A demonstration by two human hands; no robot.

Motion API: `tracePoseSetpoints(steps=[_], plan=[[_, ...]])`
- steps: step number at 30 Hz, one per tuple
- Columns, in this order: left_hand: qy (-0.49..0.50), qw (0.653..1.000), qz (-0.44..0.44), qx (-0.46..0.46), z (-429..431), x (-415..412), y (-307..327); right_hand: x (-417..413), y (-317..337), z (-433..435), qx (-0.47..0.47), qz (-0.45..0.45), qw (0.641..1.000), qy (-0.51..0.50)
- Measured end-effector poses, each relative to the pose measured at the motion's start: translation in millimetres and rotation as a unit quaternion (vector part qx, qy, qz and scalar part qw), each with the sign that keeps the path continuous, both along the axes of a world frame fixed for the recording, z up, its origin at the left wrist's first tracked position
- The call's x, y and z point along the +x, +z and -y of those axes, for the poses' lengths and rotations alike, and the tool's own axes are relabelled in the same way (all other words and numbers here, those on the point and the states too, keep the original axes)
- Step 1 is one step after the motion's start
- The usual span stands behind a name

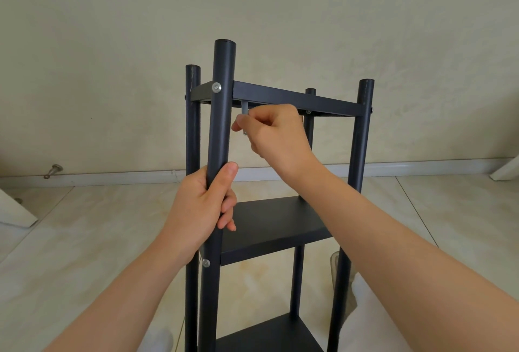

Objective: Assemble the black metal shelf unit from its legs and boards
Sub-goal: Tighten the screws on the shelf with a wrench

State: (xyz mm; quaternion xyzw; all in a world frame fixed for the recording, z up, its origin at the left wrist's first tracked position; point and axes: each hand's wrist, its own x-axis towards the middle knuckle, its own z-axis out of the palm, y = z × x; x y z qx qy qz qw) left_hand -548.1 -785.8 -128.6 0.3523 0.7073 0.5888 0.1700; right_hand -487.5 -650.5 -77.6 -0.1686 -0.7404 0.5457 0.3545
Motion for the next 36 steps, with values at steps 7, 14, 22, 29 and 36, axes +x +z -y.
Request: tracePoseSetpoints(steps=[7,14,22,29,36], plan=[[0.003,1.0,-0.005,-0.002,-2,-2,-1,-6,1,3,0.031,-0.026,0.999,-0.022],[-0.001,1.0,-0.009,-0.003,-1,-2,-2,-11,-10,1,0.097,-0.012,0.994,-0.051],[-0.014,1.0,-0.003,-0.001,2,0,-1,-25,-18,3,0.1,-0.068,0.991,-0.056],[-0.017,1.0,-0.004,-0.001,3,2,-1,-35,-18,7,0.082,-0.113,0.986,-0.091],[-0.028,1.0,0.001,0.001,4,4,-1,-35,-19,7,0.093,-0.097,0.986,-0.097]])
